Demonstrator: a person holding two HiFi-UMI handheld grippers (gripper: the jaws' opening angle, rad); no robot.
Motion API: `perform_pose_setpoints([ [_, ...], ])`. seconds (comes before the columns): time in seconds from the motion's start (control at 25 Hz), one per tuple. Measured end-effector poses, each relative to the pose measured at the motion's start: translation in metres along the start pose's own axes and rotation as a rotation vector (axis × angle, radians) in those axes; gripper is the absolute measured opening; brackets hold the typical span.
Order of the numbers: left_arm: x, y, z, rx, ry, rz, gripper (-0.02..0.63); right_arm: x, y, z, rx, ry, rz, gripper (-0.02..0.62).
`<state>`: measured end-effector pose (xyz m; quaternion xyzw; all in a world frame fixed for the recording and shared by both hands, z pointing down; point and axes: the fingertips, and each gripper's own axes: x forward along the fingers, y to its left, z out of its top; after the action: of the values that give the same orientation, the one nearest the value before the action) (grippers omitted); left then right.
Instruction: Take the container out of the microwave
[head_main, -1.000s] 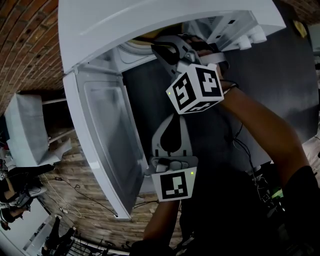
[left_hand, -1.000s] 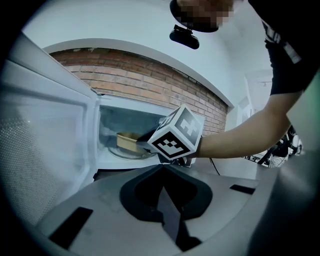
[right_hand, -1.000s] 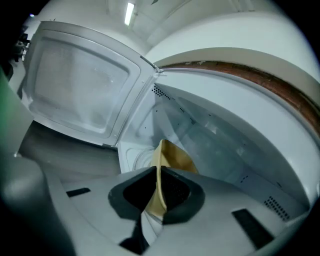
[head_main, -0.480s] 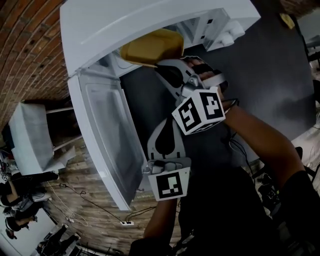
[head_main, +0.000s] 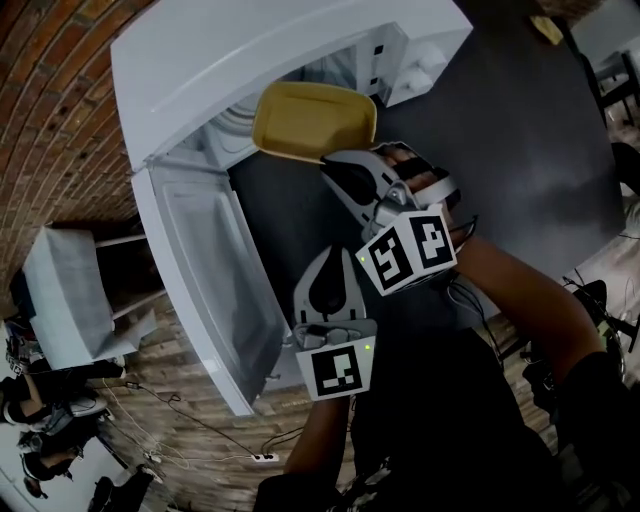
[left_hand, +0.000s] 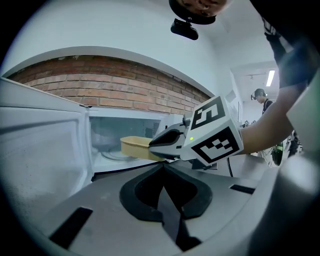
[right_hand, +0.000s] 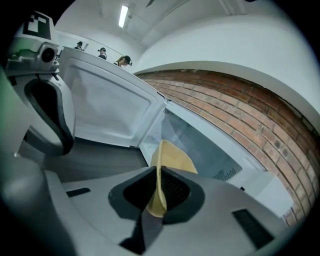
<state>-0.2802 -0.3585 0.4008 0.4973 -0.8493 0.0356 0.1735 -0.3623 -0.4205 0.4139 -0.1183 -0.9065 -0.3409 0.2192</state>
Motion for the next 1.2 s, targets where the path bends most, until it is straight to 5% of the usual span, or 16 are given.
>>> perform_pose_setpoints([
  [0.84, 0.027, -0.069, -0.004, 0.076, 0.043, -0.234, 0.008, -0.104, 0.008, -0.112, 0.103, 0.225, -0.075, 0.084],
  [1.2, 0.028, -0.066, -0.007, 0.077, 0.055, -0.246, 0.008, -0.122, 0.039, -0.167, 0.190, 0.382, -0.096, 0.084],
])
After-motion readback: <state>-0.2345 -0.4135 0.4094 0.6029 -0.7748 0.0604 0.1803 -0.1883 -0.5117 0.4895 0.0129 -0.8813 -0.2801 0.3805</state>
